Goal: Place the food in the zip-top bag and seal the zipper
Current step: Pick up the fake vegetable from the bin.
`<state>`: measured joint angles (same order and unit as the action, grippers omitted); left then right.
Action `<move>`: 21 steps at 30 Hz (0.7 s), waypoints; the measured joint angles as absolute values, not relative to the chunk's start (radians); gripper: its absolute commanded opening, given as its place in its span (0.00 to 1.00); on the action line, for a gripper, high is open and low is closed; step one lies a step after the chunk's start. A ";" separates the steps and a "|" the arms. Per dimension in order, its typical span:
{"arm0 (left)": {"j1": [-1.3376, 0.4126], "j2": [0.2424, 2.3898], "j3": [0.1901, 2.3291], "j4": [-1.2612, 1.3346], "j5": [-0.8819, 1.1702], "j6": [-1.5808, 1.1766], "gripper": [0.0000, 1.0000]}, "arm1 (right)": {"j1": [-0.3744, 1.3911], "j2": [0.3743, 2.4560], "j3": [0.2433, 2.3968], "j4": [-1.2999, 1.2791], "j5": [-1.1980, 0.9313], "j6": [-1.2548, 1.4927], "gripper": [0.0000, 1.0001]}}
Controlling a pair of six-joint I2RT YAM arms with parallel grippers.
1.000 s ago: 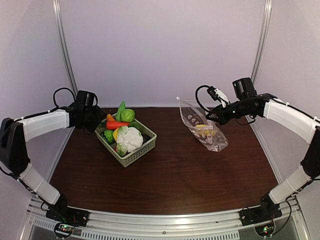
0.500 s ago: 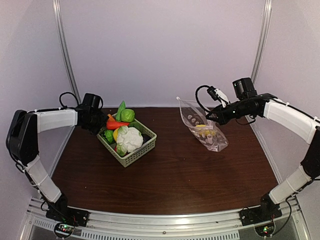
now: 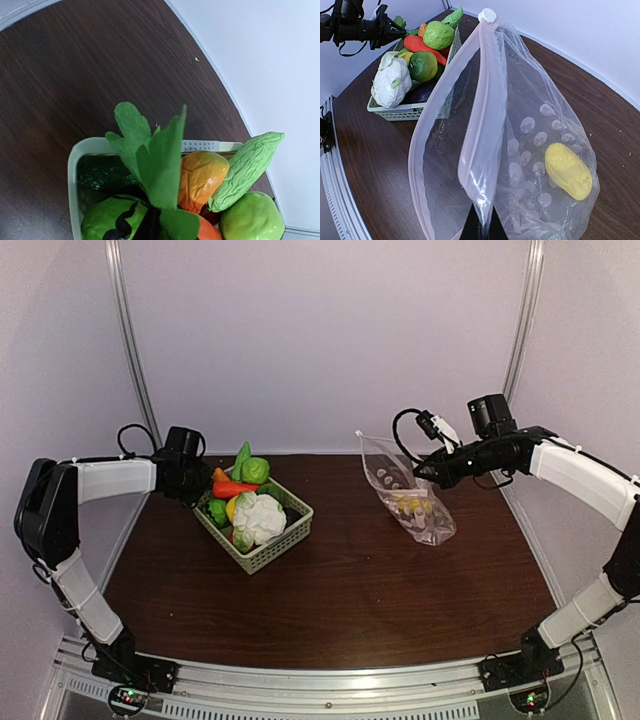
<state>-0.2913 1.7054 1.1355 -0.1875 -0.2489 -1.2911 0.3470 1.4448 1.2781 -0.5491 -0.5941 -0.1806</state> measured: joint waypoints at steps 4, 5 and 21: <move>-0.290 1.696 1.136 -0.183 -0.262 -1.272 0.07 | 0.347 1.445 1.278 -0.549 -0.594 -0.181 0.00; -0.289 1.694 1.135 -0.182 -0.263 -1.269 0.05 | 0.347 1.445 1.278 -0.550 -0.594 -0.181 0.00; -0.286 1.463 1.161 -0.194 -0.269 -1.134 0.00 | 0.347 1.445 1.278 -0.550 -0.594 -0.180 0.00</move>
